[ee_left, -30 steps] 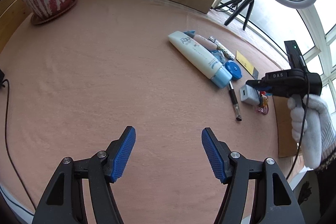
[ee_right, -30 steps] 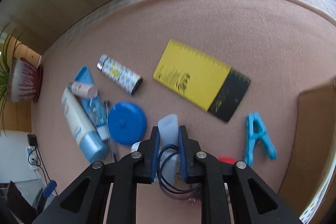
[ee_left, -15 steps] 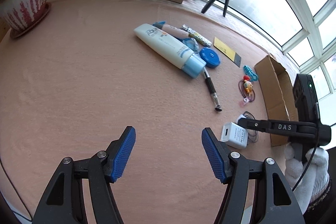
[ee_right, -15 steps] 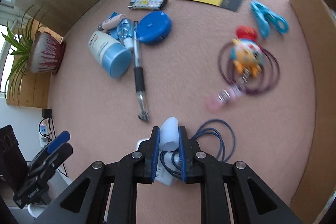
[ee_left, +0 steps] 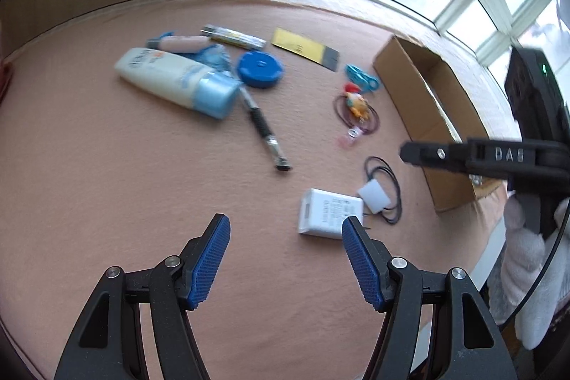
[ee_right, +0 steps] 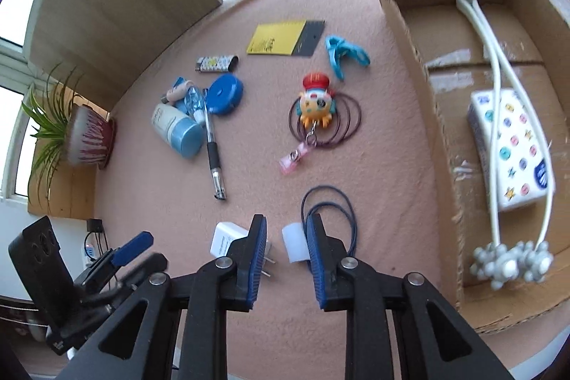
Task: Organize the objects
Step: 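Grasp the white plug with the left gripper while the right gripper hovers over the black cable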
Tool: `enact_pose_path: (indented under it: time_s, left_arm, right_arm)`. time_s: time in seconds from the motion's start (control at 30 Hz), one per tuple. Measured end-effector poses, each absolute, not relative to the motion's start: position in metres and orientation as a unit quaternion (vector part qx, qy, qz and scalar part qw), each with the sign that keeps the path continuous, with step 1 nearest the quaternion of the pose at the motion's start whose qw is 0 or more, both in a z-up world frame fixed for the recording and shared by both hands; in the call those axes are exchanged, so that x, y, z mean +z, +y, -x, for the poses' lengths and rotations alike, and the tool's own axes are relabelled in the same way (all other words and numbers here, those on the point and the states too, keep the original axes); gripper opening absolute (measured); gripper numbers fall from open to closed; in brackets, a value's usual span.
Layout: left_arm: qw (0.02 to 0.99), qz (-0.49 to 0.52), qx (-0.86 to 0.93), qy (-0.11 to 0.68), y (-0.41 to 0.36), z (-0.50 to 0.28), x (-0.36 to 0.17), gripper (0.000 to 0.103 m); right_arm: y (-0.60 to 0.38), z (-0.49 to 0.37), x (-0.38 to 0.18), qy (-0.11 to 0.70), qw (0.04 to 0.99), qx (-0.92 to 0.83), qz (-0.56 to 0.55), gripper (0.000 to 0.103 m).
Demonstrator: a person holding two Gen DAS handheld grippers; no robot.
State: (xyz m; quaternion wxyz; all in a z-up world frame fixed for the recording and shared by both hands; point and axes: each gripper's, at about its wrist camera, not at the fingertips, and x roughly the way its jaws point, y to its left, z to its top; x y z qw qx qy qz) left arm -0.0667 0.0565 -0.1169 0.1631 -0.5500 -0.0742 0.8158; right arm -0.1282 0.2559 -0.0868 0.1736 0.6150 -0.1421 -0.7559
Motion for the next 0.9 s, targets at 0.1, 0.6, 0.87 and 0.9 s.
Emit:
enact_pose_path:
  time_s: [0.1,0.6,0.87,0.9]
  left_arm:
    - [0.173,0.557,0.810,-0.054,0.080,0.069,-0.123,0.070]
    - [0.197,0.542,0.817,-0.008,0.109,0.076,-0.123,0.072]
    - [0.265,0.538,0.799,0.039,0.148,0.086,-0.126,0.063]
    - [0.272,0.539,0.796,0.043,0.152,0.088,-0.127,0.063]
  right_arm:
    - [0.247,0.135,-0.085,-0.129,0.168,-0.765,-0.609,0.031]
    - [0.256,0.131,-0.099,-0.128,0.165,-0.752,-0.626,0.033]
    - [0.279,0.084,-0.105,-0.173,0.139,-0.752,-0.621,0.030]
    - [0.284,0.081,-0.104,-0.178,0.134,-0.753,-0.619,0.030]
